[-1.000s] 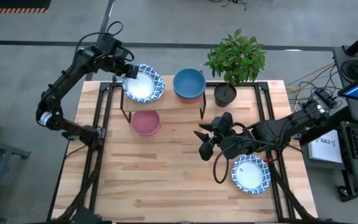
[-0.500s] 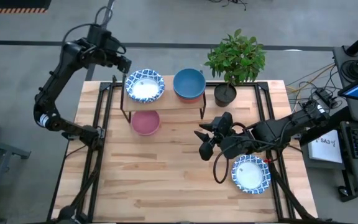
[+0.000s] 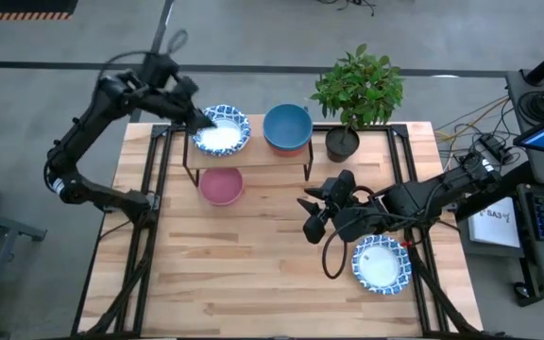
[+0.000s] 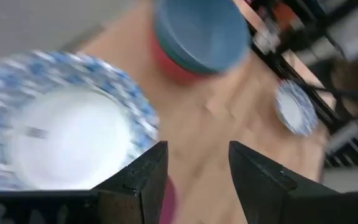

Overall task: Place and stack bowls onto a shelf
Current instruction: Stack the pink plastic bowl on top of the blue plastic bowl on the shelf

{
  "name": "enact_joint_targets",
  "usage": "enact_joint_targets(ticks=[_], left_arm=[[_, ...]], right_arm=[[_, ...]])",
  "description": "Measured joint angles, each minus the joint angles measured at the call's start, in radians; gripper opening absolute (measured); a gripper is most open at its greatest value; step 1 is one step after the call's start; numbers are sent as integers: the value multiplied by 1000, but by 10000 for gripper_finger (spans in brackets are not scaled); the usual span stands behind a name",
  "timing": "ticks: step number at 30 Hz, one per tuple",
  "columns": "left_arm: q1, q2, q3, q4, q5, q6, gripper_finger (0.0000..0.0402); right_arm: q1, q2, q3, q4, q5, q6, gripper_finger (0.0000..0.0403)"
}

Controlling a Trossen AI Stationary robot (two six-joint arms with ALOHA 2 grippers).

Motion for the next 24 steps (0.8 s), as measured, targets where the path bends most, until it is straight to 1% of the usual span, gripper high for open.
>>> enact_joint_targets(ticks=[4, 6, 8, 12, 16, 18, 20, 22, 24], left_arm=[[-173, -31, -70, 18, -8, -70, 145], [-271, -38, -98, 25, -60, -121, 141], [-377, -39, -122, 33, -150, -189, 138], [-591, -30, -200, 53, -373, -307, 134], [-772, -8, -333, 100, -579, -357, 134], [-818, -4, -416, 169, -625, -359, 134], [-840, -4, -504, 255, -637, -340, 134], [-858, -4, -590, 354, -651, -285, 134], [-868, -4, -666, 439, -699, -212, 134]], right_arm=[[-3, 0, 0, 0, 0, -1, 133], [-6, 0, 0, 0, 0, -2, 132], [-10, 0, 0, 0, 0, -6, 132], [-15, 0, 0, 0, 0, -11, 131], [-18, 0, 0, 0, -1, -20, 130], [-18, -1, 0, 0, -5, -24, 130], [-18, -1, 0, 0, -8, -26, 132], [-17, -1, 0, 0, -17, -27, 132], [-17, -1, 0, 1, -36, -27, 132]])
